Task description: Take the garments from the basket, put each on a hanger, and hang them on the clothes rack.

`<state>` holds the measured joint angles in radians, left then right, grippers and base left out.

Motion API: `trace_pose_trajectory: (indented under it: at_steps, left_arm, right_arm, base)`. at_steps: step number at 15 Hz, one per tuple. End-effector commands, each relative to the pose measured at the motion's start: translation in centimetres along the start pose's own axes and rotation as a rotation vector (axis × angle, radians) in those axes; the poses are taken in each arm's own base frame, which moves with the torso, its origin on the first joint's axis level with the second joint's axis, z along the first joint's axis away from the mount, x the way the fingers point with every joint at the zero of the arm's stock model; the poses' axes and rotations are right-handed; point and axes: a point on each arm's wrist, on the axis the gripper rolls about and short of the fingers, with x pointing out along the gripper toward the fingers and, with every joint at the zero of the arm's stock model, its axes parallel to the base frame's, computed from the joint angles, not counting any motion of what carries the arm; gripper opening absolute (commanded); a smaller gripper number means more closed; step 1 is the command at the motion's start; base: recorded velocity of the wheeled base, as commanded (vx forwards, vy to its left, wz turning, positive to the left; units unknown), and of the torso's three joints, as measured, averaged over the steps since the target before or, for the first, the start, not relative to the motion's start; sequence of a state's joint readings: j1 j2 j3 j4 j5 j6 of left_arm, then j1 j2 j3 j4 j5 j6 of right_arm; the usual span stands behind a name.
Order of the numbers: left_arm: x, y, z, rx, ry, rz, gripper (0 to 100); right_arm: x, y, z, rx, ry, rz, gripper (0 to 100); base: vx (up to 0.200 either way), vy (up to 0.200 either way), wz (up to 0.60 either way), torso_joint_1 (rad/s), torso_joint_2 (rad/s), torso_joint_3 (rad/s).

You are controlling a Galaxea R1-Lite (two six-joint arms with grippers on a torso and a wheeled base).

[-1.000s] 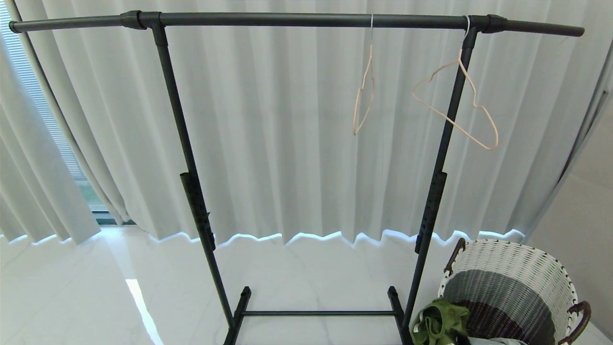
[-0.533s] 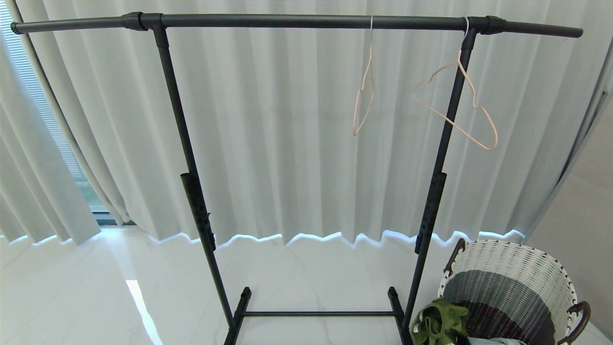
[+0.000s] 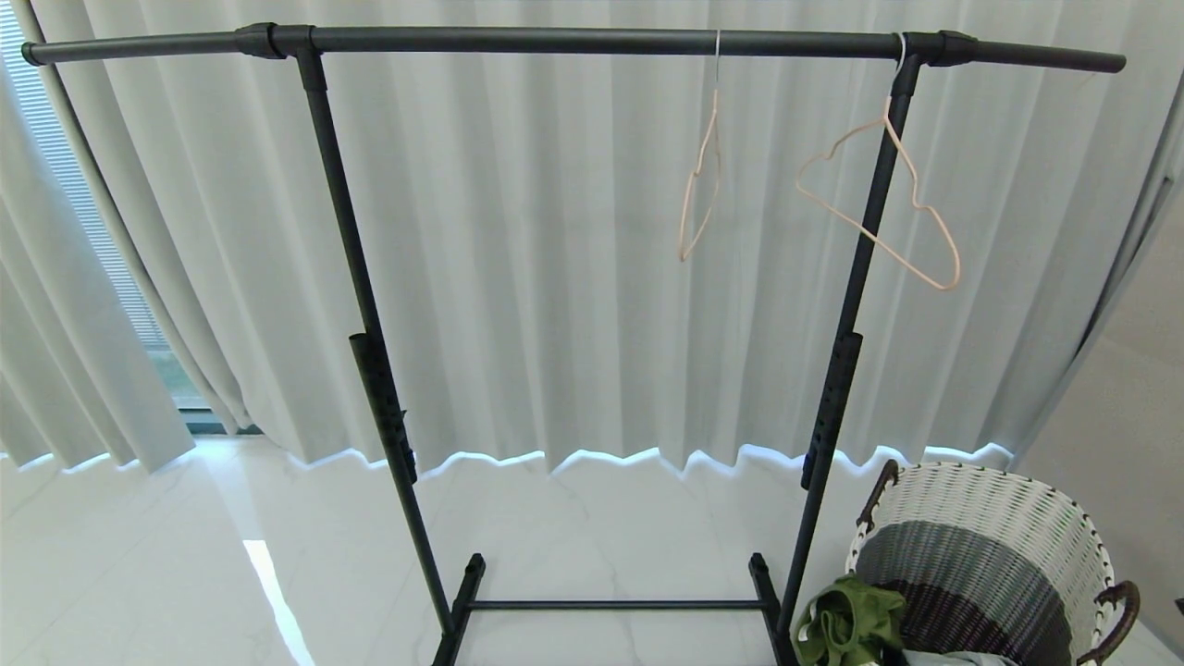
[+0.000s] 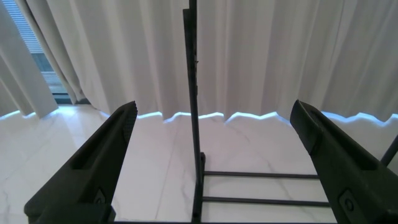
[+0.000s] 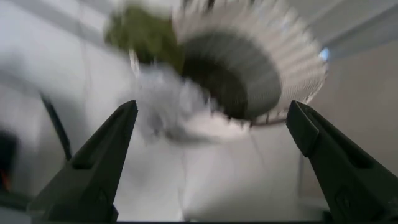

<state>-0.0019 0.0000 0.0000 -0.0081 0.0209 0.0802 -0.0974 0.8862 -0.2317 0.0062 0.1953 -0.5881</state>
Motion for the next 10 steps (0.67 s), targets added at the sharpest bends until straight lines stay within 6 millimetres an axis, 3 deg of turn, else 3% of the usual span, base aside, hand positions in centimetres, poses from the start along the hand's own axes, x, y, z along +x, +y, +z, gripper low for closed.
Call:
trace_pose_trajectory:
  at_steps: [1, 4, 10]
  left_arm:
    - [0.0, 0.0, 0.0, -0.002, -0.001, 0.001, 100]
    - [0.0, 0.0, 0.0, -0.002, 0.0, 0.001, 100]
    - [0.0, 0.0, 0.0, -0.002, -0.001, 0.001, 100]
  right_arm:
    - [5.2, -0.4, -3.1, -0.03, 0.338, 0.17, 100]
    - [7.1, 0.6, -5.3, -0.014, 0.395, 0.221, 100]
    - [10.5, -0.2, -5.7, 0.016, 0.421, 0.237, 100]
  base:
    - [0.0, 0.0, 0.0, 0.0, 0.0, 0.0]
    - [0.0, 0.0, 0.0, 0.0, 0.0, 0.0]
    - [0.0, 0.0, 0.0, 0.0, 0.0, 0.0]
